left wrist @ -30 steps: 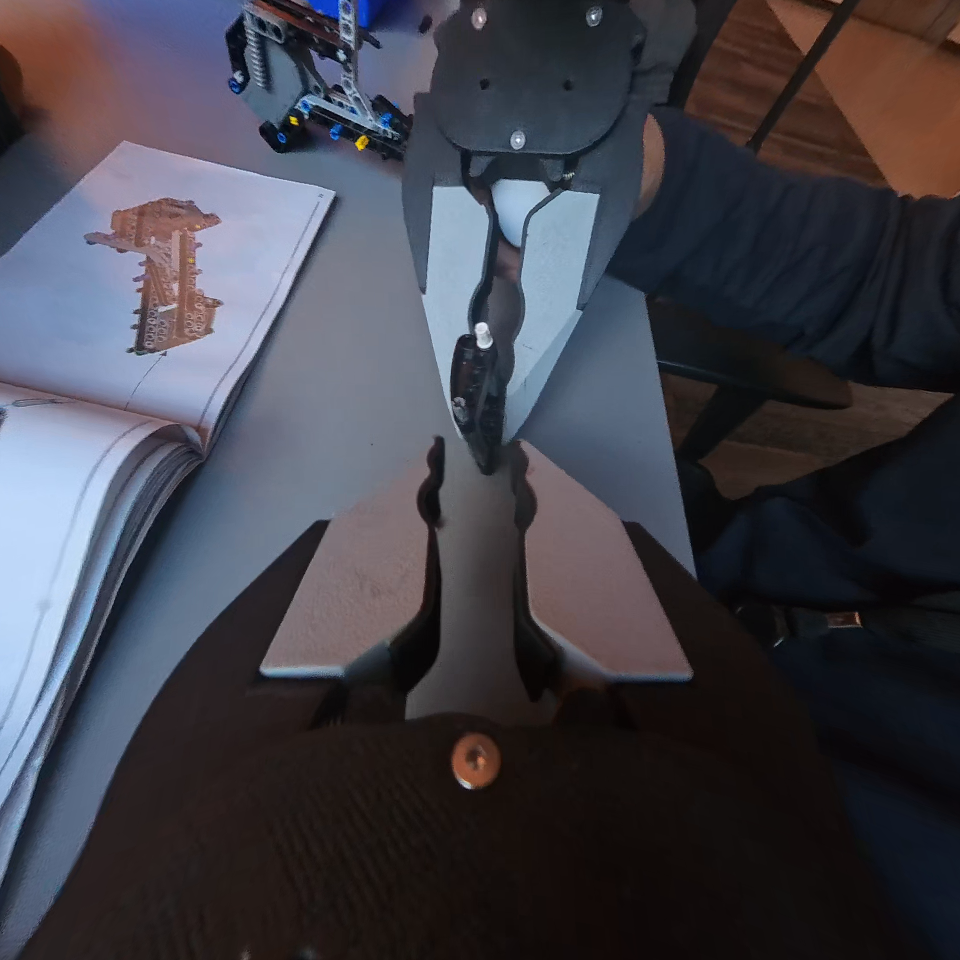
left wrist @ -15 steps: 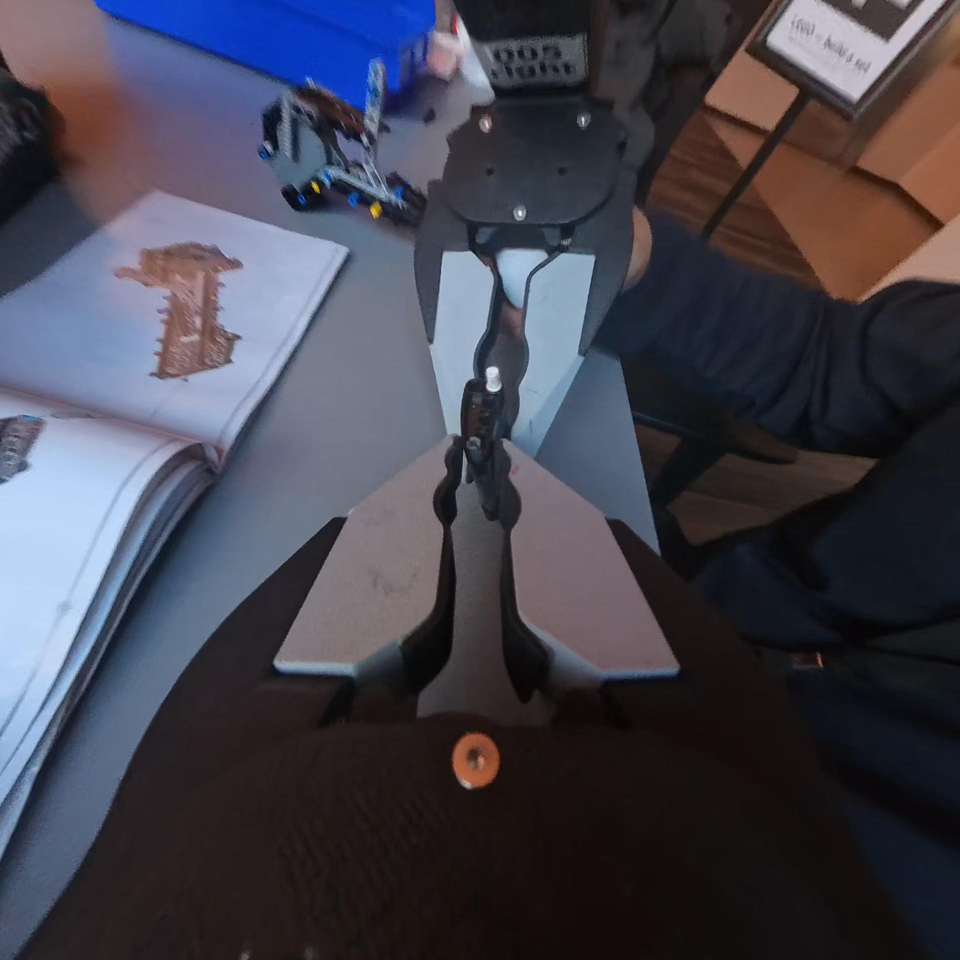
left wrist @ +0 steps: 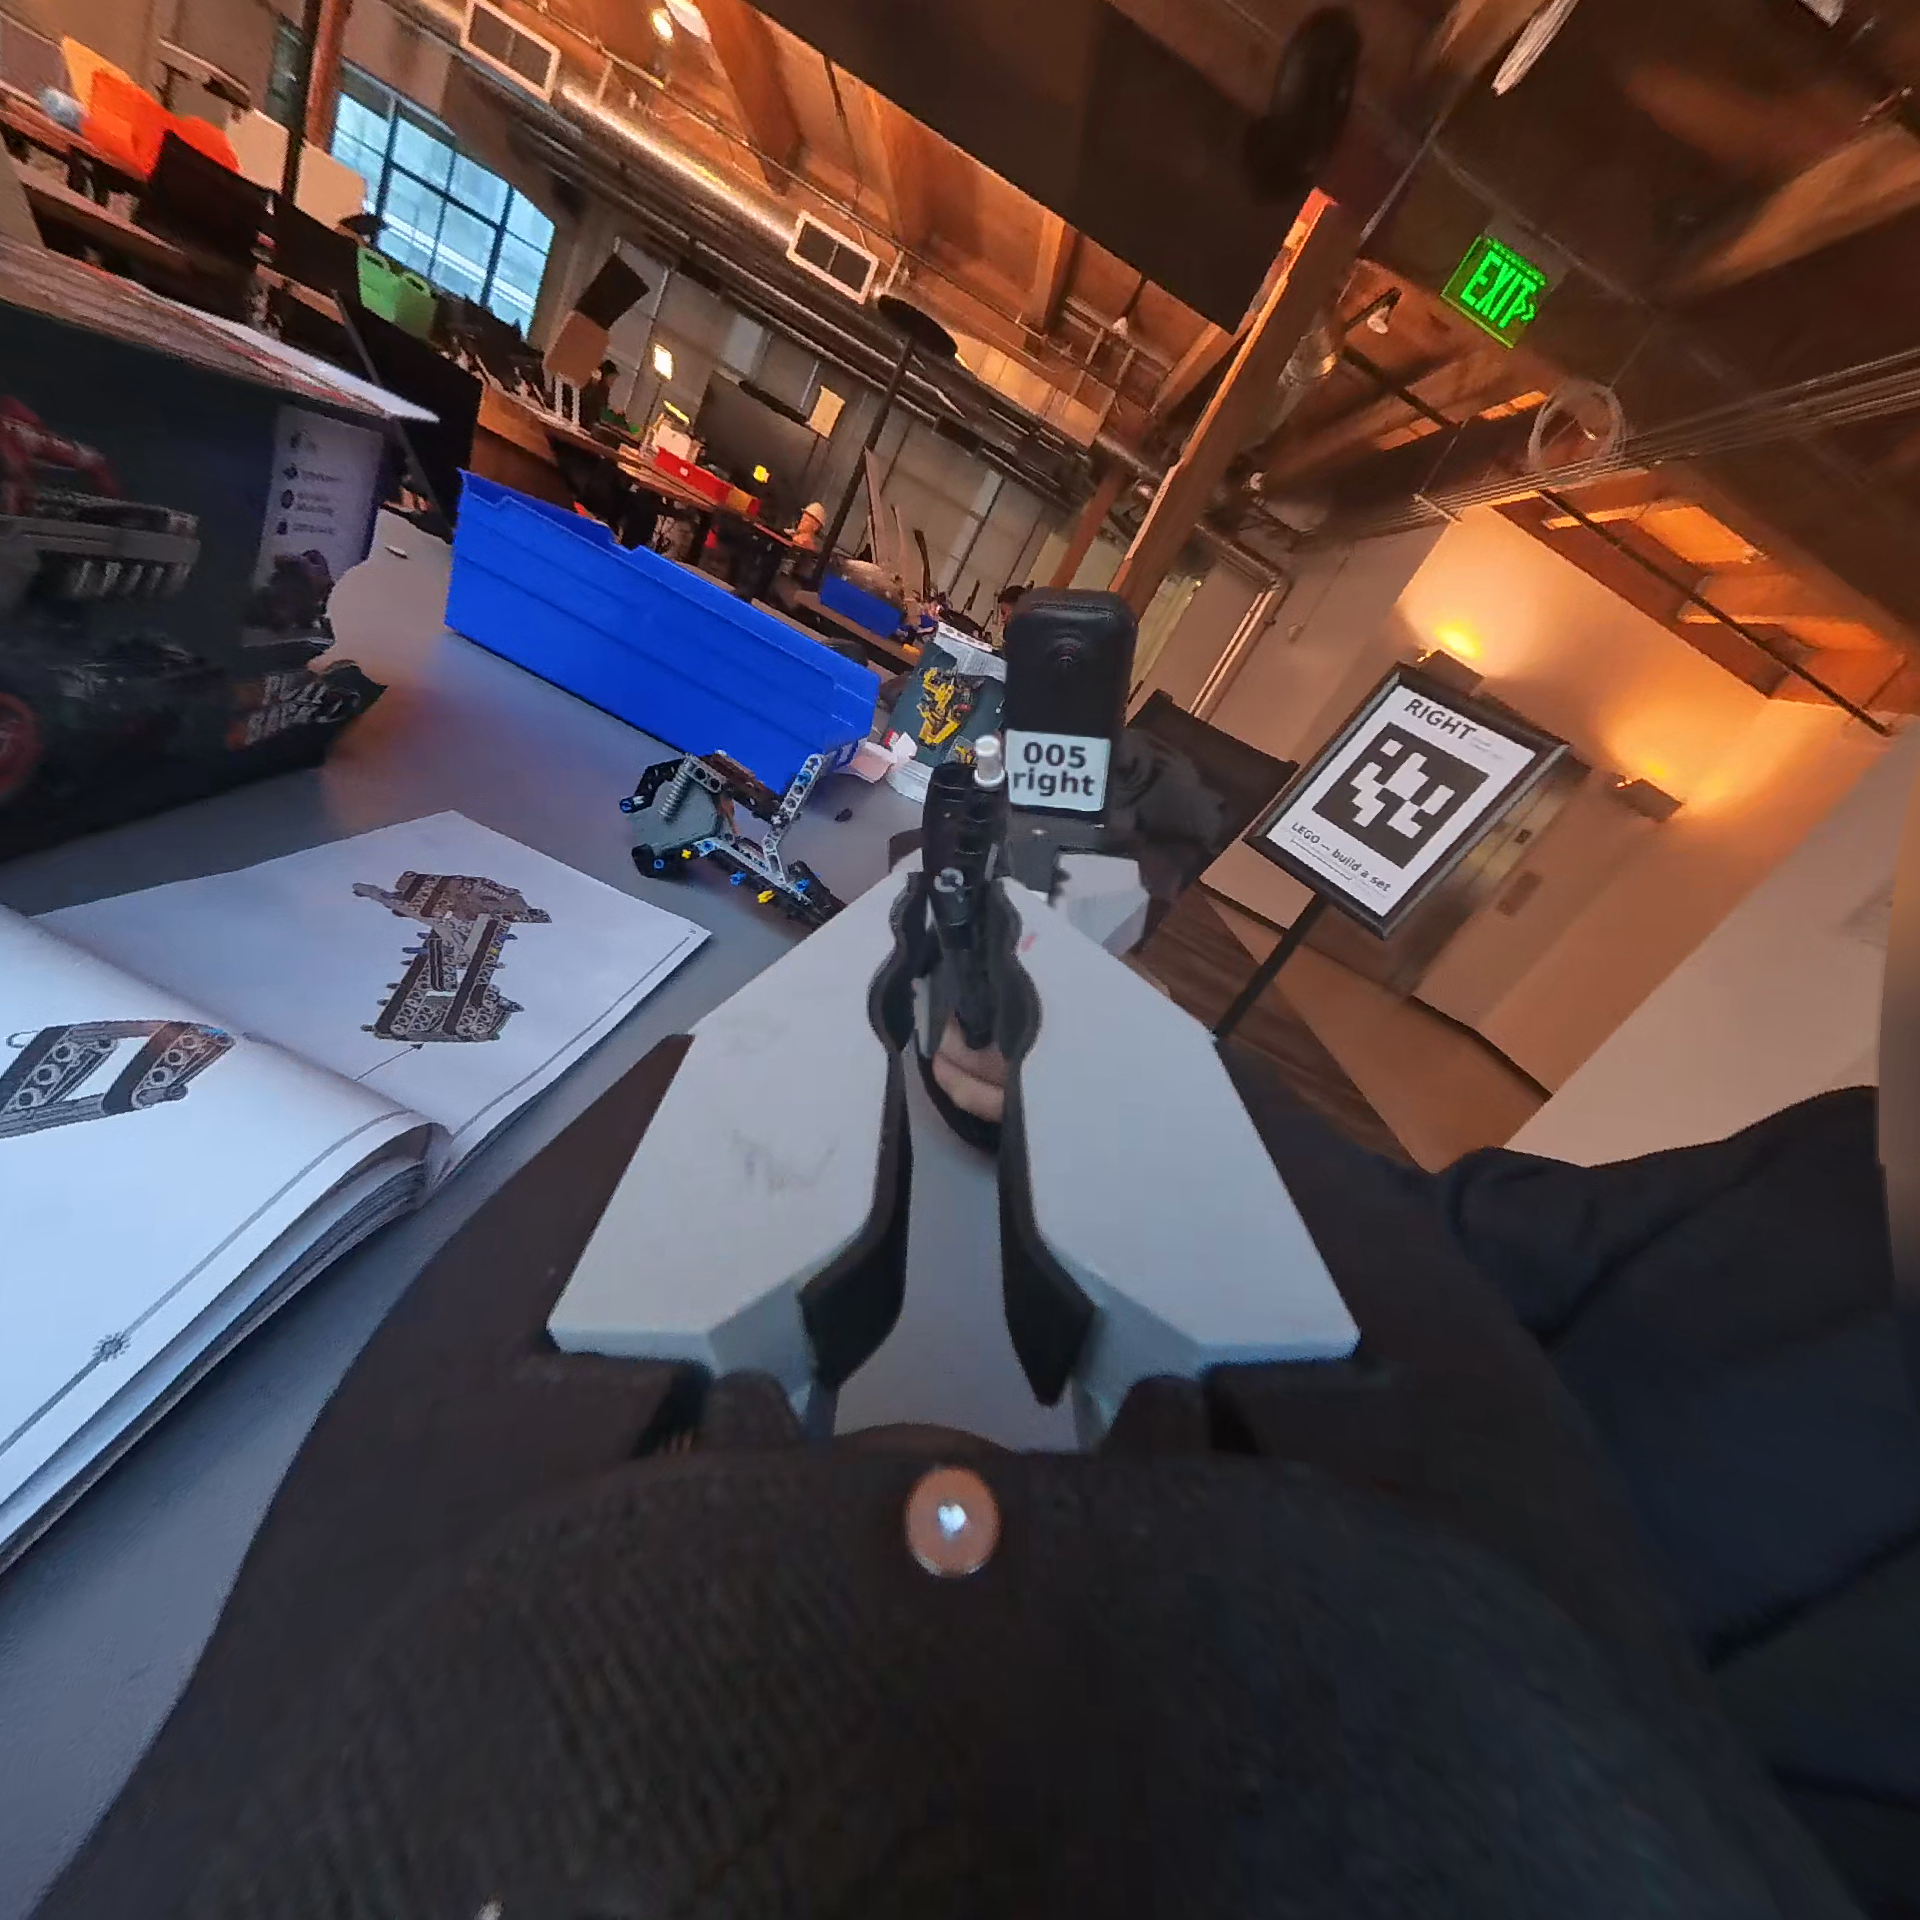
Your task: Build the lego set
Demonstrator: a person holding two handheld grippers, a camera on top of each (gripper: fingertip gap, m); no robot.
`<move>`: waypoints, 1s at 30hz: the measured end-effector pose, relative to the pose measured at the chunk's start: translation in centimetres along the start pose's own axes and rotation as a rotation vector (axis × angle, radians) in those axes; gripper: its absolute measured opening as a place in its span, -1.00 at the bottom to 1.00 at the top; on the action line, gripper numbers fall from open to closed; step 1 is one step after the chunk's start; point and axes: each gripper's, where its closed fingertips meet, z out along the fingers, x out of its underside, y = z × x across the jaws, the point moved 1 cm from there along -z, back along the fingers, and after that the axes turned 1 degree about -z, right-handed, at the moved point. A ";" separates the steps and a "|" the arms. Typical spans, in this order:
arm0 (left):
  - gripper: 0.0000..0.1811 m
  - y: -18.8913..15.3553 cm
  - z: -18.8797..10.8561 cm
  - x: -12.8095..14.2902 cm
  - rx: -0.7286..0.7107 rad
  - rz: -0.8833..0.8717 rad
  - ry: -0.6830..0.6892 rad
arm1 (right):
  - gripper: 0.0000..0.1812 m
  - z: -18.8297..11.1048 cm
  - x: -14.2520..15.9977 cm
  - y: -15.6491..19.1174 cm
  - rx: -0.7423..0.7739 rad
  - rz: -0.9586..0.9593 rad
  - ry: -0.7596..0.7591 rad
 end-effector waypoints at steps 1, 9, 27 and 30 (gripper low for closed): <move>-0.92 -0.1 0.0 0.0 -0.002 0.004 -0.013 | -0.85 0.1 -0.1 -0.2 0.019 -0.014 -0.003; -0.83 0.7 -0.2 1.6 -0.071 0.112 0.161 | -0.86 -1.0 0.5 -0.6 0.075 -0.083 0.099; -0.85 -3.0 -0.3 5.2 0.068 0.466 0.403 | -0.86 -1.7 3.5 2.5 0.086 -0.536 0.338; -0.88 -3.0 -0.4 5.4 0.062 0.480 0.411 | -0.86 -1.6 3.6 2.6 0.081 -0.537 0.347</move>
